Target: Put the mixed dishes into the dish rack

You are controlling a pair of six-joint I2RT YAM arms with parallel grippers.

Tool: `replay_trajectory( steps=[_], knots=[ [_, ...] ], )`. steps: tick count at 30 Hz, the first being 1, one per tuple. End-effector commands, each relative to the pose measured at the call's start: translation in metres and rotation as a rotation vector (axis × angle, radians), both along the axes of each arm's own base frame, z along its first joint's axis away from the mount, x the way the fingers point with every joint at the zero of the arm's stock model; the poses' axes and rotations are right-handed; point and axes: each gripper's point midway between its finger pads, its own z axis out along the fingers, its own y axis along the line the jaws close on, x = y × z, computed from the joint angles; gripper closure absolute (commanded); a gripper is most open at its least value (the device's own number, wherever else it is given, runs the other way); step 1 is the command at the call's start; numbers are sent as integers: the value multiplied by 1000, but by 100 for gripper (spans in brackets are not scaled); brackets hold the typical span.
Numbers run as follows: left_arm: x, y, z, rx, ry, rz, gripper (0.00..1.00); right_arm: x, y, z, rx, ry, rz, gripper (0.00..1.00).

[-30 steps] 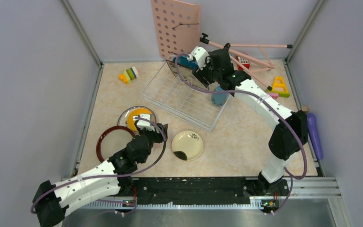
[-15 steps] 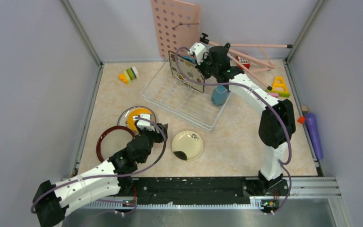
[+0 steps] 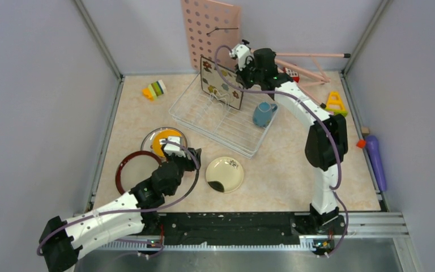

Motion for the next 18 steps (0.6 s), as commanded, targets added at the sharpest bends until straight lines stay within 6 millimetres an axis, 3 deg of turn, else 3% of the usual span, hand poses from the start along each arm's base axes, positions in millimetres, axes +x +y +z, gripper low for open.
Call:
replay_trajectory(
  steps=[1, 3, 4, 5, 7, 15, 18],
  knots=[
    [4, -1, 14, -33, -33, 10, 30, 6, 22, 40, 115, -20, 57, 100],
    [4, -1, 14, -34, -32, 9, 30, 6, 21, 37, 113, -9, 50, 96],
    [4, -2, 14, -33, -31, 8, 30, 6, 20, 38, 114, -6, 44, 85],
    [4, -2, 14, -33, -31, 8, 30, 6, 18, 38, 113, -5, 29, 66],
    [4, -2, 13, -31, -29, 7, 30, 7, 13, 41, 111, -13, -3, 47],
    [4, -3, 12, -25, -25, 8, 30, 8, 5, 54, 120, -23, -61, 43],
    [5, -3, 11, -24, -24, 9, 30, 5, 2, 59, 134, -20, -78, 35]
  ],
)
